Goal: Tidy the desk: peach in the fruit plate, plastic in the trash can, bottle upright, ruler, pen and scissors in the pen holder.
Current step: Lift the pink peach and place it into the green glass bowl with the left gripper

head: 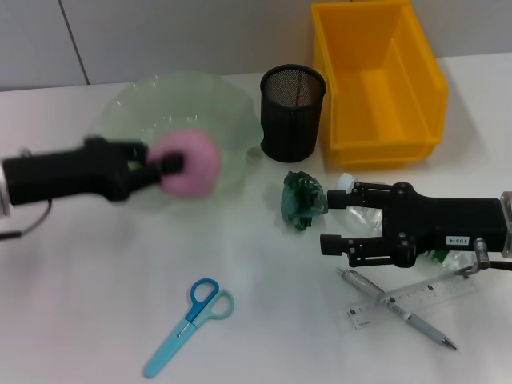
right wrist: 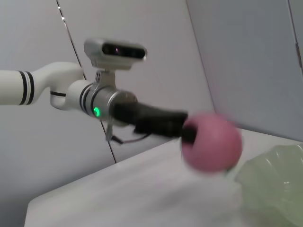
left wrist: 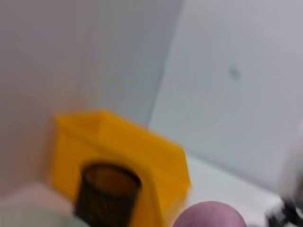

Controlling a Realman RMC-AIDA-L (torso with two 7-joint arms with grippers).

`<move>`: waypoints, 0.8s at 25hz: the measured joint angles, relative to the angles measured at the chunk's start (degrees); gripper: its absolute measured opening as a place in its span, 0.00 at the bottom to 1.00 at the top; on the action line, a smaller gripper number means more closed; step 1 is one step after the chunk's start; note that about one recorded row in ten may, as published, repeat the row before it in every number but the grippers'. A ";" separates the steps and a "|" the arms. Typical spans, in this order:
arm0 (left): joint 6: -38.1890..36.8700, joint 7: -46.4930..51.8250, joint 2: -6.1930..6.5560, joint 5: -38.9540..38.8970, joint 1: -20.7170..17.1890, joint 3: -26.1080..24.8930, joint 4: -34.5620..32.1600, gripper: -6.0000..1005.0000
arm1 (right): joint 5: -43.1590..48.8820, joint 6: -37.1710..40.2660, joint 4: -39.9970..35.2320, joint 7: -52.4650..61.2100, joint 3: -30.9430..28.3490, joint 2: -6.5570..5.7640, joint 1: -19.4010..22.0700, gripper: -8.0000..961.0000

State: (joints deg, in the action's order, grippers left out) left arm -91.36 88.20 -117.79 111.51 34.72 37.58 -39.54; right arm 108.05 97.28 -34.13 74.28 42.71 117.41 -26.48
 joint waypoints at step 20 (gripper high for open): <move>34.49 -7.99 -0.87 -7.02 5.32 1.38 12.89 0.28 | -0.07 -0.17 -0.12 -0.50 0.40 0.71 -0.36 0.84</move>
State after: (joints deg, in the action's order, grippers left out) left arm -56.87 80.20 -118.66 104.50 40.04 38.96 -26.64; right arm 107.98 97.11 -34.25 73.79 43.10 118.12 -26.85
